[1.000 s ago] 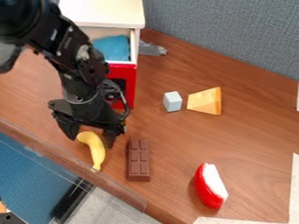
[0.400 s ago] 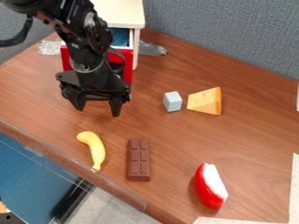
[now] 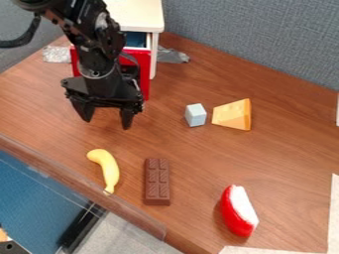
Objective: Closed the drawer.
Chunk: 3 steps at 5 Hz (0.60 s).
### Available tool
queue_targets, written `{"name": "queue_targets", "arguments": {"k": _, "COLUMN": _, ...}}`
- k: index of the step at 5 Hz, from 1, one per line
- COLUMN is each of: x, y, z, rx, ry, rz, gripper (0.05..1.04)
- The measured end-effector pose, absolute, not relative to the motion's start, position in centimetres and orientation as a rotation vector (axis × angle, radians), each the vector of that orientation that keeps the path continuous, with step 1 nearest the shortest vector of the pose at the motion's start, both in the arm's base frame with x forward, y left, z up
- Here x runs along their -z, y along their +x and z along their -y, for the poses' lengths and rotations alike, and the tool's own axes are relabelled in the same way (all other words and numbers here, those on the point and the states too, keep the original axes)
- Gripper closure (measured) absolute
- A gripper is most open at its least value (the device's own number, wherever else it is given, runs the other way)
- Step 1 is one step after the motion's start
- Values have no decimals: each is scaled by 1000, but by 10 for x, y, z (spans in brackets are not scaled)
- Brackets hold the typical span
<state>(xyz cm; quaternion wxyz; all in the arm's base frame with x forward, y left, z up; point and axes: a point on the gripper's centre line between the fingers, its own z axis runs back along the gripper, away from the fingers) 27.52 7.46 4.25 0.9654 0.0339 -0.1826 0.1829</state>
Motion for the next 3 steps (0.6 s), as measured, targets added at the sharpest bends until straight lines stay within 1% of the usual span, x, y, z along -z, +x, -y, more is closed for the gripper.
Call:
{"name": "queue_targets", "arguments": {"k": 1, "x": -44, "y": 280, "z": -81, "rx": -378, "ry": 75, "rz": 380, "gripper": 83}}
{"name": "queue_targets", "arguments": {"k": 3, "x": -56, "y": 302, "z": -99, "rx": -401, "ry": 99, "rz": 431, "gripper": 83}}
